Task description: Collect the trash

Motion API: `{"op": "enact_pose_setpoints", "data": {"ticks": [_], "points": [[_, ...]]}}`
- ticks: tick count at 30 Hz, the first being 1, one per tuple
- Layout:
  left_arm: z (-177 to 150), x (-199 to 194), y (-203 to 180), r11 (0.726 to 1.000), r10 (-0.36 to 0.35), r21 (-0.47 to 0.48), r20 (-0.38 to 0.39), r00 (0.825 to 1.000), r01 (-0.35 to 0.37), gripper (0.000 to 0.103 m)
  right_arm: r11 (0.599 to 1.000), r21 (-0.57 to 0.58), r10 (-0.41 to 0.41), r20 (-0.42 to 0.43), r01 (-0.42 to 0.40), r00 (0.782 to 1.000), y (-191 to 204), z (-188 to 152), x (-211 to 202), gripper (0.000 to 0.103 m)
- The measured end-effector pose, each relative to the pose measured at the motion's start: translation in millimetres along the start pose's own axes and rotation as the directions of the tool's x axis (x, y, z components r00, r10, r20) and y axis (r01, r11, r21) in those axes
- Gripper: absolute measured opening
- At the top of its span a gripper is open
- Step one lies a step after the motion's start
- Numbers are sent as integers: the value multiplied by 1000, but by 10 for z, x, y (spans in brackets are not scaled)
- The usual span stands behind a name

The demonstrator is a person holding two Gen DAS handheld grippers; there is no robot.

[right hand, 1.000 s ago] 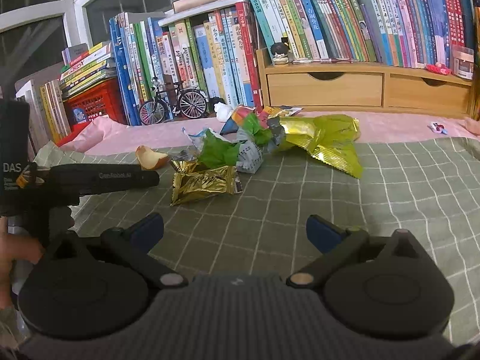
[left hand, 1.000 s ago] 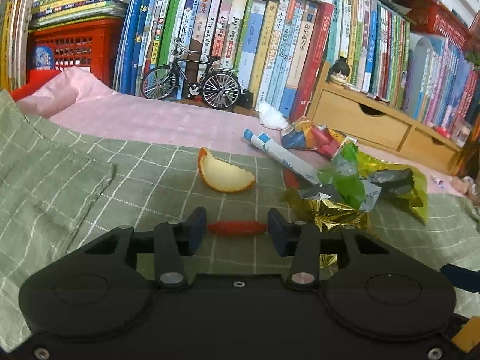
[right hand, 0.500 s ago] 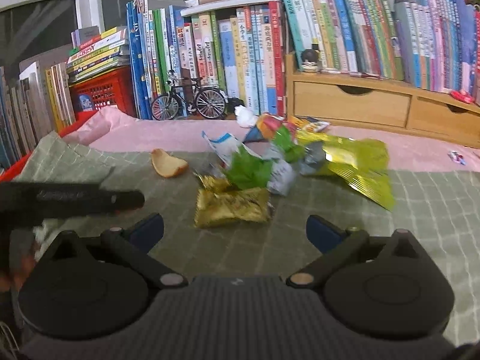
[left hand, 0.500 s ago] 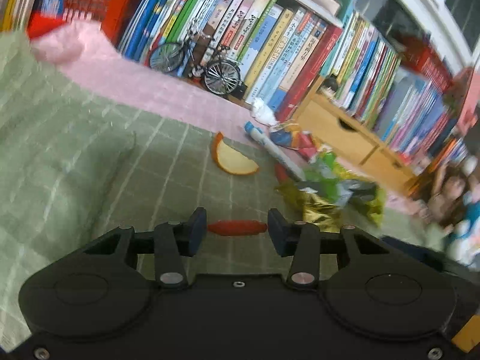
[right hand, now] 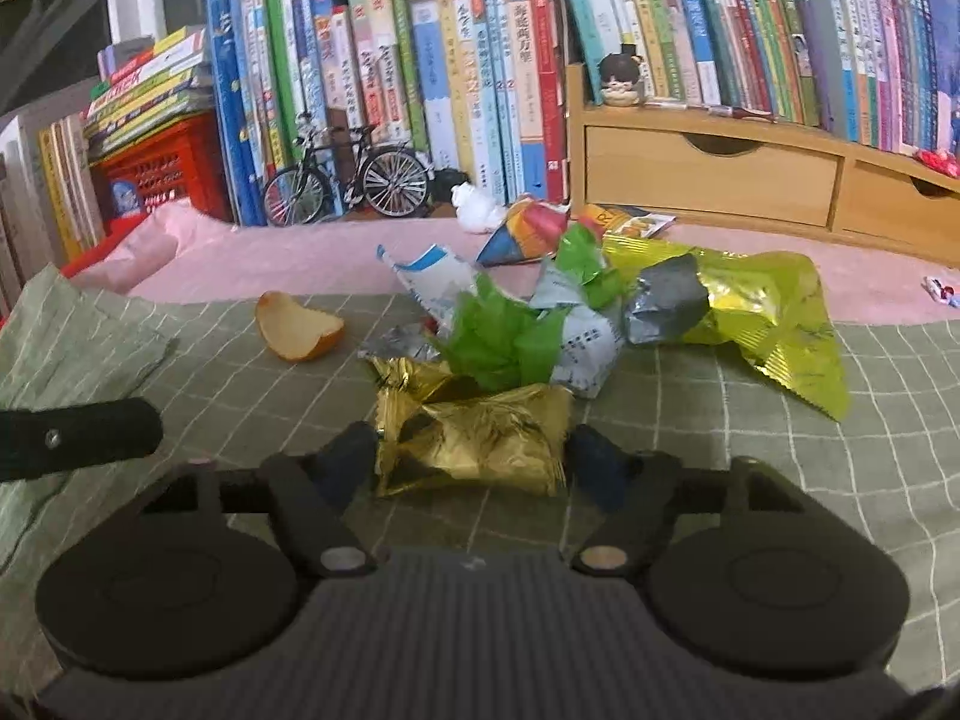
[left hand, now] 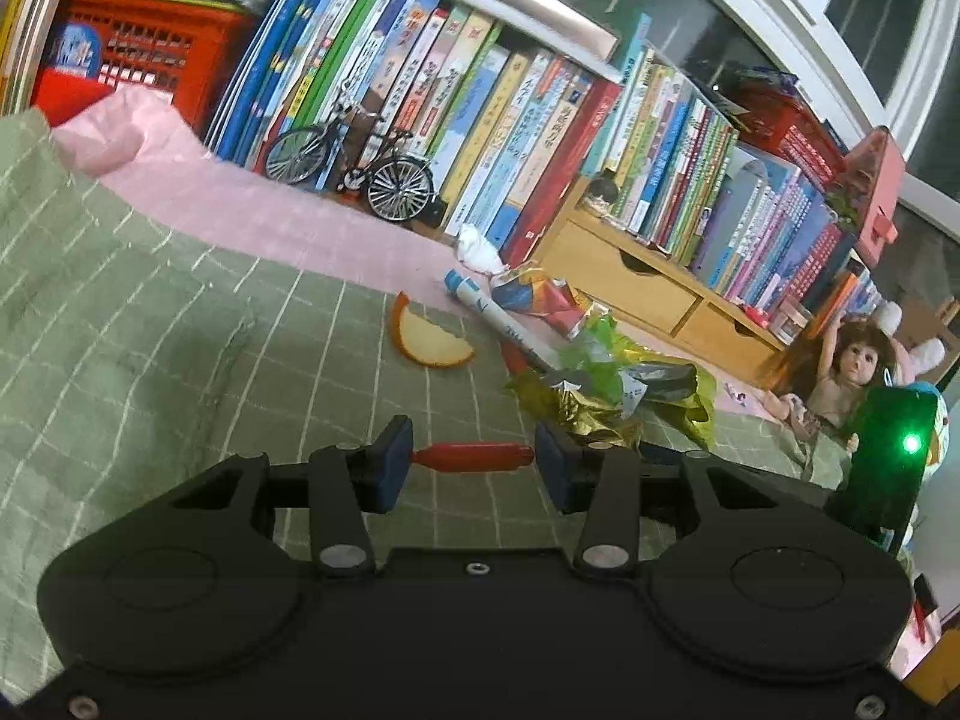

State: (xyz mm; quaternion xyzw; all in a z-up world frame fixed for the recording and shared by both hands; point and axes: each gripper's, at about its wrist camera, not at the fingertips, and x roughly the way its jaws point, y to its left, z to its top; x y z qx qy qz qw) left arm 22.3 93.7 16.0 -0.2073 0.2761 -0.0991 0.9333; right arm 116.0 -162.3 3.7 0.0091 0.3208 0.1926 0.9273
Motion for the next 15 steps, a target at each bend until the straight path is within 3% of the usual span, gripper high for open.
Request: {"op": "enact_pose_setpoints", "data": {"ticks": [4,15], "points": [[-10,-46,-26,1000,-8,9,4,1000,8,42,1000,13,12,0,-12,1000,-41,1,-25,64],[-61,-208,-217,996,-30,87,31,999,27,42,998,-5,59,24,-59,998,-24,-38,-400,63]]}}
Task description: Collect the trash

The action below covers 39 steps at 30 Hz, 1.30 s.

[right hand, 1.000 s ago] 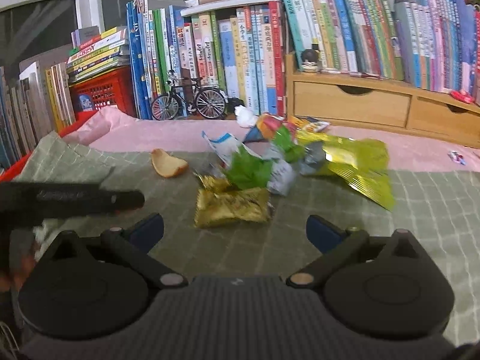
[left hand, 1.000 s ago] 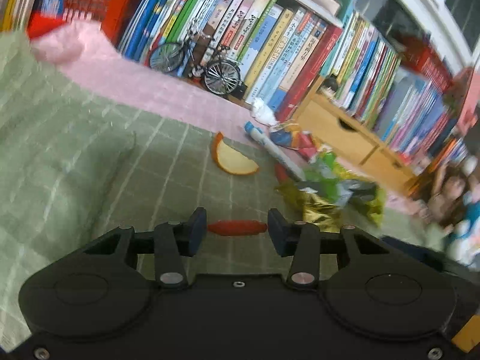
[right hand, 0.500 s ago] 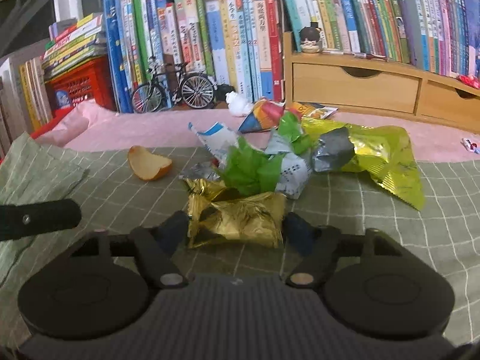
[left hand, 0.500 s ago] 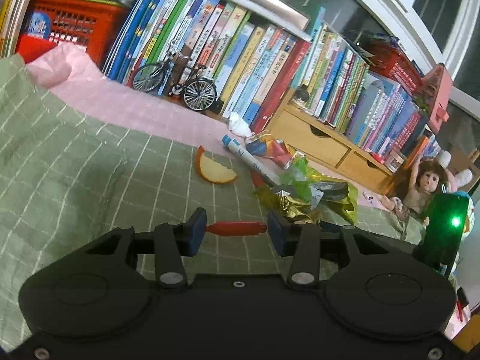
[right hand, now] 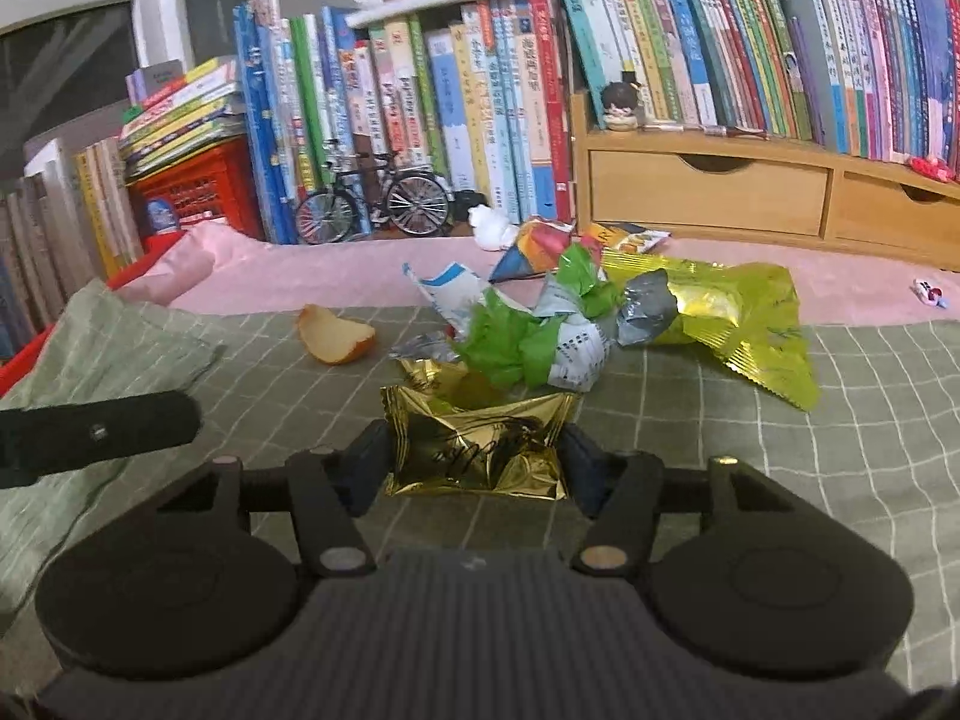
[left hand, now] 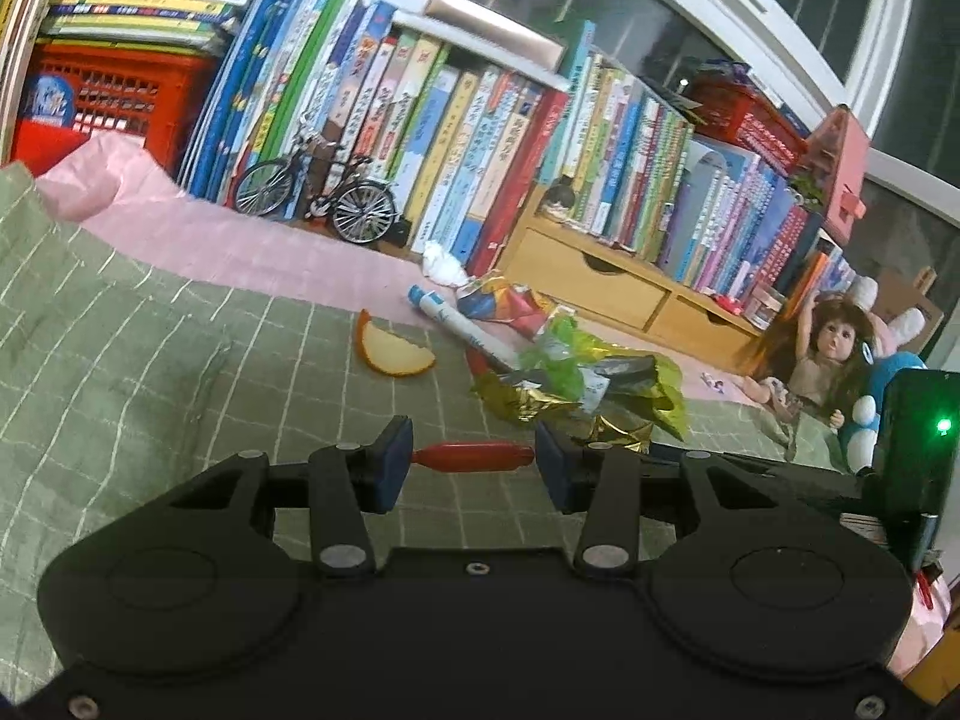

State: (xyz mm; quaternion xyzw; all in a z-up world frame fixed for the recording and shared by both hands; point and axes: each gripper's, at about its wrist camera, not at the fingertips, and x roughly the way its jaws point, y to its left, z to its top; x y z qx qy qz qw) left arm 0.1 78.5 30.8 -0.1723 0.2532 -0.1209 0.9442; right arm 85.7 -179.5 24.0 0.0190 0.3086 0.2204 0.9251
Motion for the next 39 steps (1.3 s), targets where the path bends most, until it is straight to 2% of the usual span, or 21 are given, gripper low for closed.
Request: {"op": "enact_pose_setpoints", "data": {"ticks": [4,9,15,21,25,29,35,39], "points": [[-14,-80,-102,999,-15,30,13,1000,14,42,999,5,46,1,-46,999,26,2,-194,63],[-62,-222,-262,993,-16,117,49,999,11,43,997,-29,70,33,-69,997,110,-9,-479,64],[-161,-441,-363,984,-39,174,73,997,26,43,994,-26,110,43,-109,993,155,-112,-778,64],[-309,-639,-337,982,-49,183,45,998,40,43,992,15,127,10,-127,992,92,-383,-1060,64],[-431,-759,-335,983,-50,178,35,998,43,43,996,37,82,29,-83,996,65,-539,-1248,64],[-536,-909,-382,980,-53,193,36,998,45,43,993,44,103,42,-105,994,73,-618,-1431,64],[-619,-1106,-449,980,-68,192,27,997,62,43,997,4,81,72,-81,994,164,-702,-1681,64],[-680,-1259,-521,977,-70,203,30,997,62,43,995,18,96,78,-98,992,174,-766,-1817,64]]}}
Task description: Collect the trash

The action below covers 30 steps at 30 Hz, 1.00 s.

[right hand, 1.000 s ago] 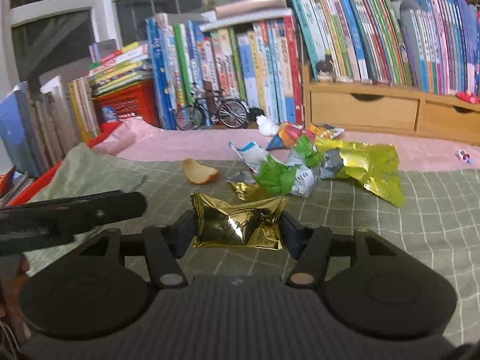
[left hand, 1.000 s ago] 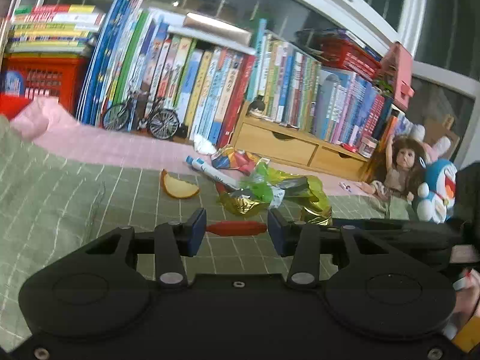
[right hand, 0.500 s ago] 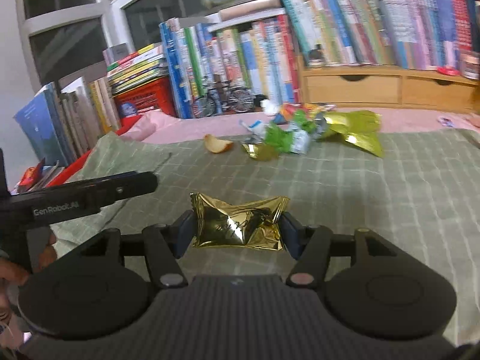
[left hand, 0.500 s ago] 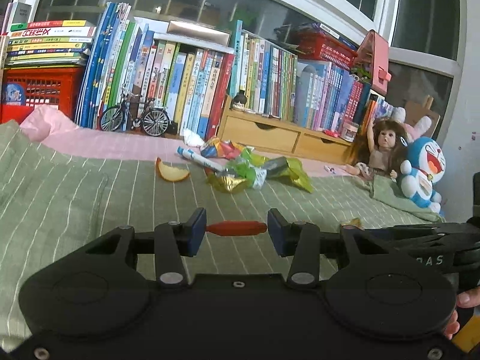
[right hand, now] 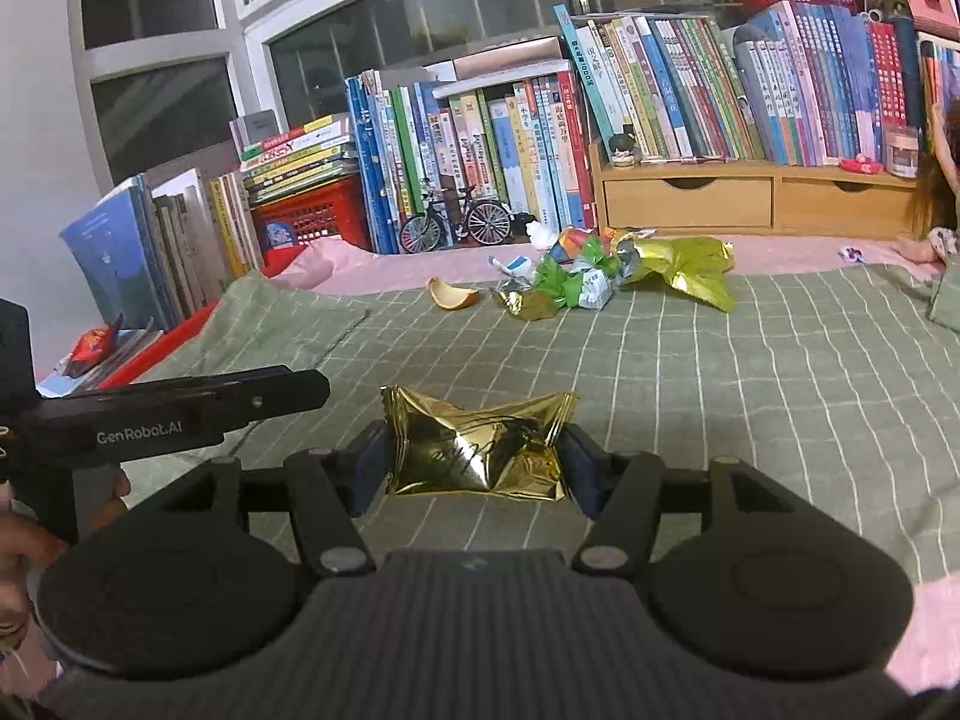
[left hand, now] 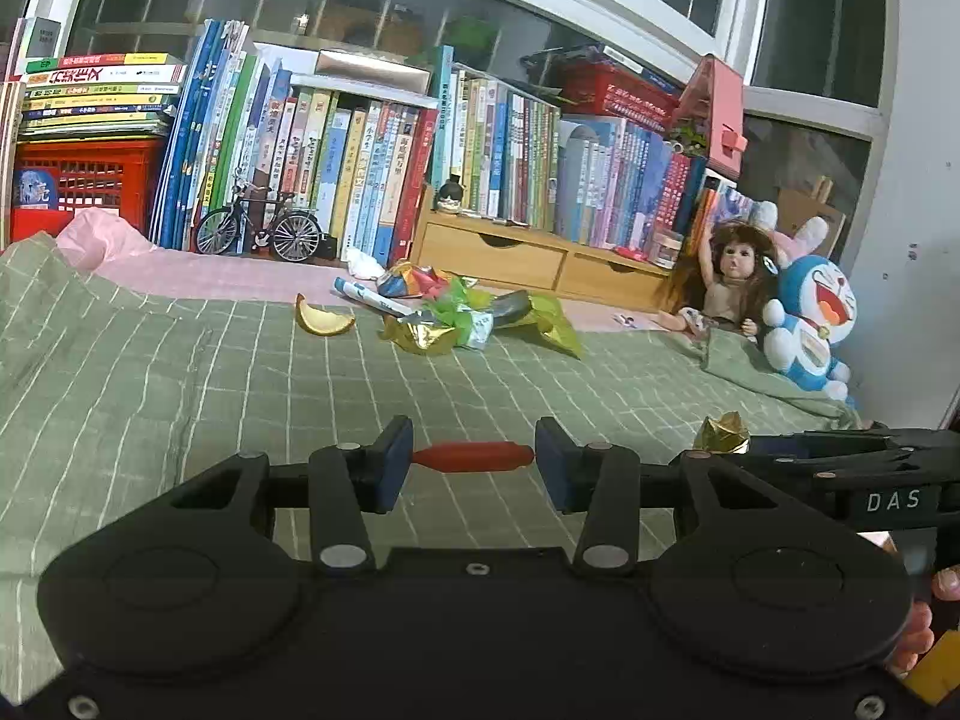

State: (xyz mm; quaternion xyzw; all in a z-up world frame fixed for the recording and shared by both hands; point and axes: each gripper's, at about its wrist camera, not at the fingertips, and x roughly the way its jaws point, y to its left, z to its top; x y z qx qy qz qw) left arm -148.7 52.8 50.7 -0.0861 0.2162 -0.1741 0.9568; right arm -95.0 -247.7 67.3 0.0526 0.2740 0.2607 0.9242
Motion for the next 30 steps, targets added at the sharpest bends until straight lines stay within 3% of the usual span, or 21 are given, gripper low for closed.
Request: {"op": "enact_pose_setpoints", "data": {"ticks": [16,30], "points": [[-299,-833,-385,999,-10,50,16,1000,9,43,999,-46,-12,15,13,1000,306,-390,-668,66],[-861,-1214,-654,997,-46,57,-52,998,49,43,997,-77,13,-54,-17,998,595,-925,-1001,66]]}}
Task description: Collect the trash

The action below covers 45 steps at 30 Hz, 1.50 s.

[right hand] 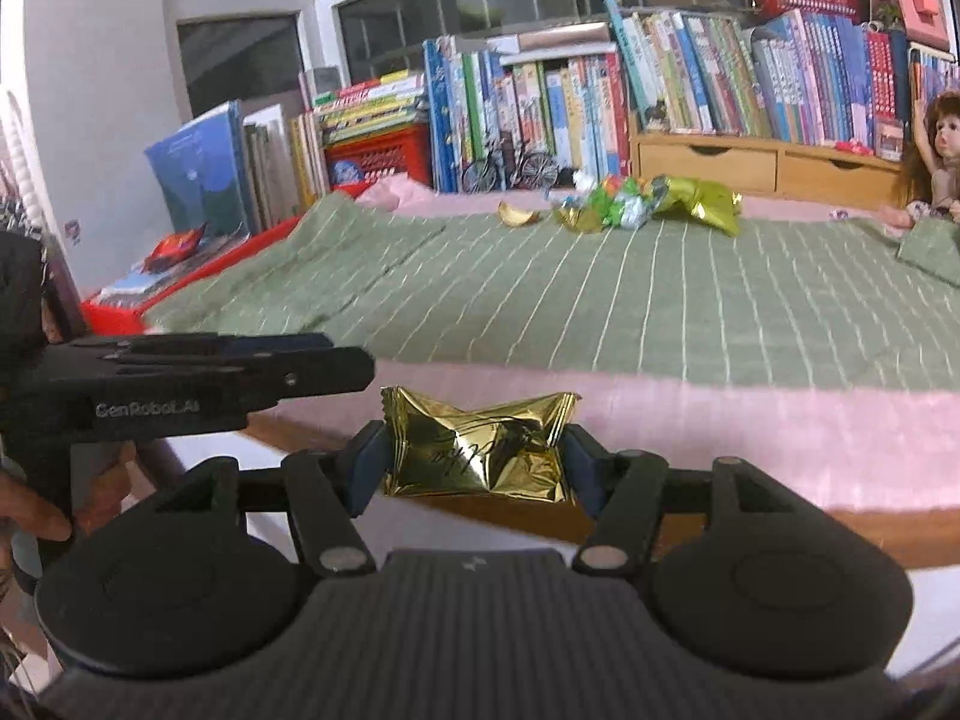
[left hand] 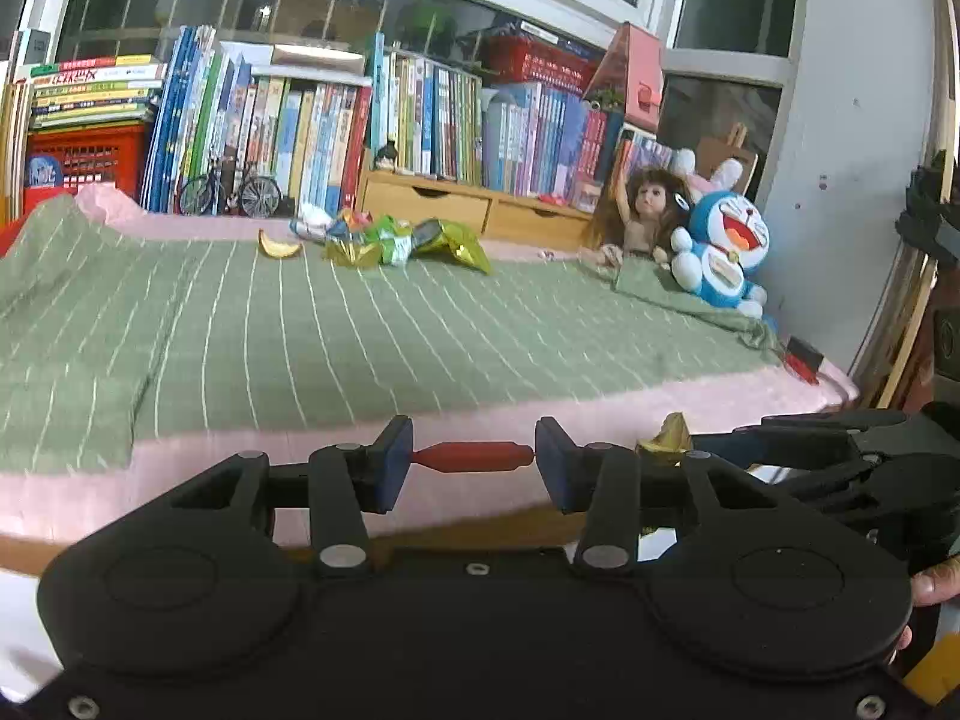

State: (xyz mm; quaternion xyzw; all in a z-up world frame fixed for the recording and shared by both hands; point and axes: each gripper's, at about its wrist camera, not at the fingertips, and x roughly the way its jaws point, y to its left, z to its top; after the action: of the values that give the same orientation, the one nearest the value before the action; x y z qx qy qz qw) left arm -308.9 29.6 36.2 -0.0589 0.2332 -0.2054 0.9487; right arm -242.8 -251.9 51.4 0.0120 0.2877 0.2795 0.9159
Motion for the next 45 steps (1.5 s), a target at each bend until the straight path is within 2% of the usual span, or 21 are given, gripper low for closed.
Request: {"op": "enact_pose_setpoints", "data": {"ticks": [9,15,24,27,28,29,31,32,35,41,45], "points": [[-454,-33,-41,1000,-29,-7,-104,994,28,43,1000,23,2,-63,0,998,84,-322,-22,66],[-725,11,44,999,-15,-44,-172,985,7,43,1000,14,-24,-94,25,995,75,-429,-38,66],[-912,117,118,999,14,-26,-243,970,-21,43,998,52,-36,-90,40,995,-8,-489,-57,67],[-924,149,110,999,39,-11,-237,971,-43,51,997,60,-37,-90,42,995,-24,-498,-49,67],[-928,164,107,998,53,-4,-237,970,-55,64,997,62,-37,-90,43,995,-30,-504,-49,68],[-923,181,100,998,61,0,-239,969,-63,81,997,63,-39,-90,45,995,-31,-505,-45,68],[-908,195,87,997,78,8,-236,969,-78,94,997,67,-43,-91,49,995,-49,-516,-47,70],[-905,201,81,996,89,21,-236,968,-86,97,996,69,-45,-92,51,995,-59,-517,-47,70],[-886,214,98,994,111,44,-240,964,-104,103,995,79,-50,-92,58,994,-104,-526,-50,71],[-833,226,243,994,107,-5,-256,961,-112,103,995,89,-46,-96,54,994,-121,-548,-25,72],[-808,218,312,989,143,1,-254,957,-147,103,996,66,-49,-112,56,993,-87,-564,51,72]]}}
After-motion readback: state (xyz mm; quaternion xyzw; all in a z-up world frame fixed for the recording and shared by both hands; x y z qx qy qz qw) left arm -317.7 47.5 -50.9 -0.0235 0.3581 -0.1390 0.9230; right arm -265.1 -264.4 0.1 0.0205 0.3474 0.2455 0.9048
